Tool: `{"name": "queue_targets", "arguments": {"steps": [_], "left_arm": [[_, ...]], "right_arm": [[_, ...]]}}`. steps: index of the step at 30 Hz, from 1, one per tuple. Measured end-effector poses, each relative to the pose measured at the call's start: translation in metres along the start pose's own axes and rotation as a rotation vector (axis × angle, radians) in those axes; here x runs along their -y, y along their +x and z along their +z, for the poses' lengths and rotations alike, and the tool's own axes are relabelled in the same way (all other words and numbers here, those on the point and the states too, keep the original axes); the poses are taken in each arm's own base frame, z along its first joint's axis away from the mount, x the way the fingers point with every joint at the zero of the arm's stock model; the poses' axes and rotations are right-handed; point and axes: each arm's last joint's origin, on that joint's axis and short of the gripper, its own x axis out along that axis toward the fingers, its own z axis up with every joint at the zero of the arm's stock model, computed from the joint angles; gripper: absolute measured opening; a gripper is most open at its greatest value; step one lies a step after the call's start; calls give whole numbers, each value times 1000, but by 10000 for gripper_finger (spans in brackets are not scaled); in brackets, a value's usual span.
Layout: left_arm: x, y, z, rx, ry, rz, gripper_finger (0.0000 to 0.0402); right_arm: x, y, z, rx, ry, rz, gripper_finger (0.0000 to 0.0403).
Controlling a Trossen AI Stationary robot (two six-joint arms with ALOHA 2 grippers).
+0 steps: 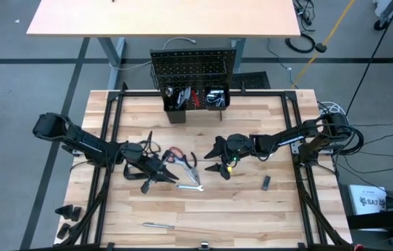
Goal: Hang tools onto peg board
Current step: Put the wrench on the left black bin on the peg board
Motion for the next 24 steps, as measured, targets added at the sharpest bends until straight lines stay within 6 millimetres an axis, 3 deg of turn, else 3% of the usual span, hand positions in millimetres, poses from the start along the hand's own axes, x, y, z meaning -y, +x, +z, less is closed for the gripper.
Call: {"name": "queue_targets", "arguments": {"steps": [7, 17, 24], "left_arm": [[1, 1, -5, -45, -27, 39, 0], [13, 23, -7, -340, 29, 167, 0], [9, 41, -25, -517, -33, 250, 0]], "right_arm": [[0, 0, 0, 1, 17, 2, 260], [0, 0, 0, 2, 18, 2, 260], [0, 0, 1, 6, 25, 3, 260]]}}
